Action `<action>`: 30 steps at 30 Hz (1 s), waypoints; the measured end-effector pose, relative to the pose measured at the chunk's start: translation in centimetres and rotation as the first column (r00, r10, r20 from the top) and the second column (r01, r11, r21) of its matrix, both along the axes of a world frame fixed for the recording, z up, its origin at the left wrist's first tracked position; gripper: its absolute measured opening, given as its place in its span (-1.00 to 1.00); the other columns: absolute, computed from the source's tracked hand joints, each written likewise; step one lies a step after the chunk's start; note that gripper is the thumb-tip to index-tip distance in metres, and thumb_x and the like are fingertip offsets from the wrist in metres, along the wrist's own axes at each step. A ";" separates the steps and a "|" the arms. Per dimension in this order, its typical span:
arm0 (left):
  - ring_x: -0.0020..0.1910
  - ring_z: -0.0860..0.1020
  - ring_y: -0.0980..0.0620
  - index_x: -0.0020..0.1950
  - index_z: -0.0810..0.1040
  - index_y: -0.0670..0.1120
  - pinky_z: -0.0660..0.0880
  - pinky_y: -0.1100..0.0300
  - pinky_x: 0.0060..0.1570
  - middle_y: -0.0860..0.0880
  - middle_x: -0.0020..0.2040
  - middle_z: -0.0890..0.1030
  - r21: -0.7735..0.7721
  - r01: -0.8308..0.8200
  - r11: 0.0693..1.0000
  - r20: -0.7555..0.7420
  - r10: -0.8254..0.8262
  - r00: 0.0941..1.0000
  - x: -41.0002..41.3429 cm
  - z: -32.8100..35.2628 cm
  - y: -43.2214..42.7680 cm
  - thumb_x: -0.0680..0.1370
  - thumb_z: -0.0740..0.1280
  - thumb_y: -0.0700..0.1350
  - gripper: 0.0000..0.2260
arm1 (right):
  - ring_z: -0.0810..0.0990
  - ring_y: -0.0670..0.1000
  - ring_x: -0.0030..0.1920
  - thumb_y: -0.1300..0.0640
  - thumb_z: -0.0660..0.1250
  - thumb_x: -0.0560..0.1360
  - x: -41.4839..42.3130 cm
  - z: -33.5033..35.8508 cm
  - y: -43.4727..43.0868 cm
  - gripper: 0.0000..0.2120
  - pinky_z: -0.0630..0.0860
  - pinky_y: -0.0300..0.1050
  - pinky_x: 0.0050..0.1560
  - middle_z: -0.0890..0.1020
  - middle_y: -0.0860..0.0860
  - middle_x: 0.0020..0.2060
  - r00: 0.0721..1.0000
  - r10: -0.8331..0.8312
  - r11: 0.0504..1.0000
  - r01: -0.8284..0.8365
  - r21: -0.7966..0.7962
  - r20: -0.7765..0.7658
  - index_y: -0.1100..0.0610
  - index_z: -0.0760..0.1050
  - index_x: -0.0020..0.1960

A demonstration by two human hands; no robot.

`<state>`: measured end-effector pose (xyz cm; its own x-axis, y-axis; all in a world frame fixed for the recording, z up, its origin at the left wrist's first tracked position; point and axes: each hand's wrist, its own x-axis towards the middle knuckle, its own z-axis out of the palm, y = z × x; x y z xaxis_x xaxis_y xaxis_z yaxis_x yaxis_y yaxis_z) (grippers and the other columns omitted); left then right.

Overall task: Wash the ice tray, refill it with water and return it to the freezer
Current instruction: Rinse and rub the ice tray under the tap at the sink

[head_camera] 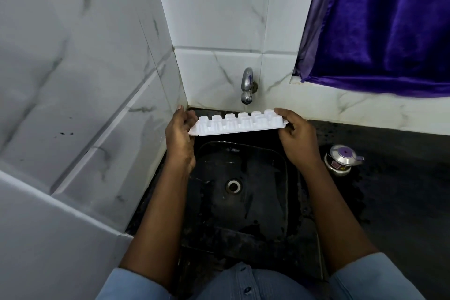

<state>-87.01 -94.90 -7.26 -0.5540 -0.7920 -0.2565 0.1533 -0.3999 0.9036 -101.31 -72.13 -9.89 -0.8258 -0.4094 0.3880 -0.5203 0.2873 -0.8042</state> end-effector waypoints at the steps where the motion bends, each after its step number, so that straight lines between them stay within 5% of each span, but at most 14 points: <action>1: -0.01 0.66 -0.15 0.09 0.67 -0.17 0.60 0.06 0.01 -0.17 -0.01 0.67 -0.028 0.052 0.998 0.044 -0.050 0.998 0.0 0.1 -0.1 0.55 0.38 0.20 -0.57 | 0.68 -0.08 0.03 0.35 0.34 0.56 -0.1 0.0 0.0 -0.62 0.58 -0.23 0.13 0.71 -0.11 0.08 1.000 -0.011 1.000 0.011 0.010 0.010 0.08 0.66 0.30; 3: -0.22 0.65 -0.02 0.06 0.68 -0.15 0.57 0.22 -0.24 -0.11 -0.15 0.67 -0.078 0.154 0.985 0.097 -0.147 0.984 0.2 0.5 0.2 0.68 0.31 0.12 -0.65 | 0.68 -0.09 0.05 0.34 0.34 0.56 -0.3 0.0 0.0 -0.64 0.60 -0.12 0.18 0.72 -0.12 0.05 0.999 -0.027 1.000 0.027 0.008 0.032 0.07 0.68 0.28; 7: -0.22 0.65 0.10 -0.03 0.66 -0.14 0.59 0.20 -0.15 0.04 -0.25 0.68 -0.184 0.039 0.982 -0.023 -0.044 0.999 0.5 1.3 0.7 0.69 0.33 -0.16 -0.84 | 0.67 -0.10 0.01 0.36 0.31 0.60 -0.1 0.2 0.1 -0.59 0.56 -0.25 0.14 0.69 -0.18 0.09 0.999 0.023 0.994 -0.020 -0.104 0.026 0.04 0.62 0.36; 12: -0.07 0.69 -0.03 0.14 0.67 -0.15 0.60 0.15 -0.08 -0.16 0.03 0.72 -0.101 0.039 0.994 -0.028 -0.042 0.999 1.0 2.0 0.0 0.70 0.30 0.12 -0.65 | 0.64 -0.25 0.03 0.33 0.31 0.60 -0.3 0.2 0.3 -0.60 0.54 -0.36 0.14 0.67 -0.18 0.11 1.000 -0.016 0.997 0.018 -0.075 0.022 0.05 0.61 0.38; 17: -0.44 0.60 0.08 -0.04 0.63 -0.19 0.46 0.33 -0.45 -0.16 -0.22 0.67 -0.099 0.074 0.992 0.087 -0.066 0.994 0.6 2.6 0.5 0.74 0.22 0.09 -0.60 | 0.71 -0.01 -0.03 0.25 0.39 0.57 -0.7 0.2 0.1 -0.66 0.65 0.11 0.10 0.73 -0.11 0.04 1.000 -0.018 0.999 0.019 -0.038 0.022 -0.05 0.66 0.28; 20: -0.25 0.67 0.01 0.06 0.66 -0.18 0.57 0.26 -0.29 -0.17 -0.08 0.68 -0.087 0.035 0.996 0.028 -0.033 0.999 0.5 2.2 0.4 0.72 0.26 0.10 -0.63 | 0.71 0.08 -0.03 0.28 0.35 0.58 -0.5 0.3 0.1 -0.57 0.66 0.09 0.10 0.73 -0.10 0.10 0.999 0.030 0.997 -0.027 -0.076 0.040 -0.11 0.60 0.35; 23: -0.19 0.69 -0.01 0.07 0.71 -0.18 0.62 0.18 -0.16 -0.11 -0.13 0.72 -0.173 0.024 0.985 0.050 -0.016 0.999 0.7 2.1 0.6 0.72 0.28 0.05 -0.66 | 0.71 -0.05 -0.03 0.26 0.38 0.57 -0.5 0.7 0.1 -0.66 0.65 0.10 0.09 0.74 -0.15 -0.01 0.998 0.046 0.999 -0.045 -0.026 0.041 -0.14 0.66 0.17; 27: -0.16 0.67 0.04 0.22 0.70 -0.22 0.60 0.25 -0.18 -0.02 -0.12 0.68 -0.188 0.006 0.982 0.028 -0.001 1.000 0.8 2.0 0.4 0.73 0.28 0.02 -0.66 | 0.70 -0.10 -0.04 0.29 0.37 0.60 -0.1 0.9 0.2 -0.66 0.66 0.00 0.06 0.72 -0.19 0.04 0.998 0.060 0.995 -0.058 -0.075 0.033 -0.05 0.65 0.26; 30: -0.11 0.66 -0.03 0.21 0.69 -0.21 0.61 0.19 -0.12 -0.11 -0.06 0.67 -0.169 0.016 0.986 0.029 -0.011 1.000 0.7 1.5 0.1 0.73 0.29 0.04 -0.65 | 0.71 -0.05 -0.02 0.29 0.39 0.57 -0.2 0.7 0.3 -0.70 0.65 0.12 0.04 0.74 -0.14 0.01 0.996 0.083 0.995 -0.082 -0.052 0.025 -0.06 0.64 0.18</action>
<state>-86.33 -94.75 -5.71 -0.5592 -0.8179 -0.1353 0.1226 -0.2430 0.9622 -101.54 -71.81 -9.17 -0.8004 -0.4566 0.3883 -0.5185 0.2025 -0.8308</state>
